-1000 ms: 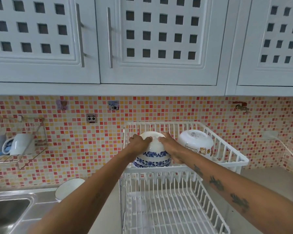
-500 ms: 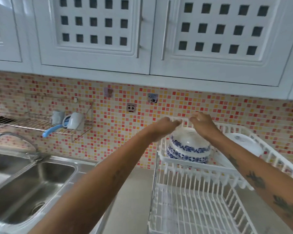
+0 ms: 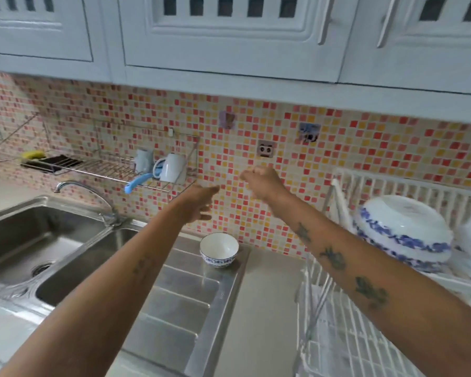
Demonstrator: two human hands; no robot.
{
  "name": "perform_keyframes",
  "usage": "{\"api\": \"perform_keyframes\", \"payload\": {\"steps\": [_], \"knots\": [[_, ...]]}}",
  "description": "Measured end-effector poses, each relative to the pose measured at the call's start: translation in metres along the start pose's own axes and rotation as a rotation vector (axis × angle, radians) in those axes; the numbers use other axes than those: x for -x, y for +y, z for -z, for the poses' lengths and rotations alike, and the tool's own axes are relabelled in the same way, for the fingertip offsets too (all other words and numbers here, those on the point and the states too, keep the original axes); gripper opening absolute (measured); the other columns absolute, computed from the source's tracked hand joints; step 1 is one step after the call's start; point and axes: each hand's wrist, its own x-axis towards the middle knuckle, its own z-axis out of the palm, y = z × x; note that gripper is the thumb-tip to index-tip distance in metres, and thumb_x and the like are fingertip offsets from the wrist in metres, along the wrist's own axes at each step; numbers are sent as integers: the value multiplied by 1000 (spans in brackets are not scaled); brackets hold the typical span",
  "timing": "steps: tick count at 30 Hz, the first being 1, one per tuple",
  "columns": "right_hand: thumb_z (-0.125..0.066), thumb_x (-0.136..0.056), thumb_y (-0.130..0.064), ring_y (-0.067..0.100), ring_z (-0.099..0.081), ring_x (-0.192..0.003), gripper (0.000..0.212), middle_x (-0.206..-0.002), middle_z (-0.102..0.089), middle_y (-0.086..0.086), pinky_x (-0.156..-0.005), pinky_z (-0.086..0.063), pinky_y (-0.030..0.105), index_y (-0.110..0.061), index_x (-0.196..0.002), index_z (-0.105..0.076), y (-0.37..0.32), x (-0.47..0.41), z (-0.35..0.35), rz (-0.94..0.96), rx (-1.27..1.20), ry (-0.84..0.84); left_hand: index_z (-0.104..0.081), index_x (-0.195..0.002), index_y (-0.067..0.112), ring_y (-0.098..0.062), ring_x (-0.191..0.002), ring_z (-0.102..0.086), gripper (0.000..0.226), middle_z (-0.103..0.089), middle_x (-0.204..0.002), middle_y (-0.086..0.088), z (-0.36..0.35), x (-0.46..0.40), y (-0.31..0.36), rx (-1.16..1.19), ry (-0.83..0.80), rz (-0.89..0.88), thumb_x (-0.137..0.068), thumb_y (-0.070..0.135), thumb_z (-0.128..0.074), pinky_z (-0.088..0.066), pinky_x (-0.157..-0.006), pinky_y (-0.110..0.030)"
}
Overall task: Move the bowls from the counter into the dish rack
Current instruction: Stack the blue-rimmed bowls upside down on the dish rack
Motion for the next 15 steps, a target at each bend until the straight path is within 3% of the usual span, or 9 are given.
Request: {"api": "perform_keyframes", "payload": {"steps": [2, 4, 6, 8, 11, 15], "knots": [[-54, -93, -31, 24, -57, -101, 47, -114, -58, 7, -86, -47, 35, -3, -131, -51, 23, -25, -28, -167, -27, -22, -36, -141, 6, -38, -134, -38, 52, -37, -148, -20, 22, -18, -25, 36, 35, 68, -97, 31, -50, -40, -107, -49], [-54, -92, -32, 27, -54, -116, 59, -128, -54, 9, -97, -46, 39, -4, -142, -39, 49, -45, -52, -309, -43, -37, -34, -142, 4, -37, -133, -39, 55, -36, -148, -21, 39, -38, -49, 90, 62, 128, -97, 31, -51, -39, -107, -49], [-53, -93, -31, 30, -52, -122, 59, -138, -51, 14, -95, -44, 39, -2, -142, -38, 79, -62, -71, -420, -50, -29, -32, -143, 2, -37, -131, -39, 57, -34, -148, -22, 50, -58, -72, 134, 64, 180, -97, 31, -50, -38, -108, -48], [-53, -94, -27, 30, -55, -113, 56, -137, -51, 17, -87, -46, 39, 2, -140, -39, 111, -78, -87, -500, -78, -7, -30, -144, 2, -40, -134, -36, 59, -33, -149, -22, 54, -80, -97, 173, 60, 222, -97, 32, -50, -37, -108, -49], [-52, -94, -22, 24, -53, -88, 49, -111, -57, 14, -73, -46, 34, 4, -135, -47, 158, -103, -106, -592, -110, 28, -34, -141, 3, -39, -132, -39, 56, -37, -146, -21, 51, -115, -133, 174, 91, 285, -97, 33, -51, -40, -103, -48], [-55, -91, -24, 28, -54, -108, 53, -133, -55, 13, -101, -44, 42, -3, -139, -44, 212, -132, -133, -656, -118, 72, -38, -138, 4, -31, -118, -45, 50, -43, -144, -13, 40, -169, -178, 110, 131, 300, -98, 31, -49, -41, -91, -40]]}}
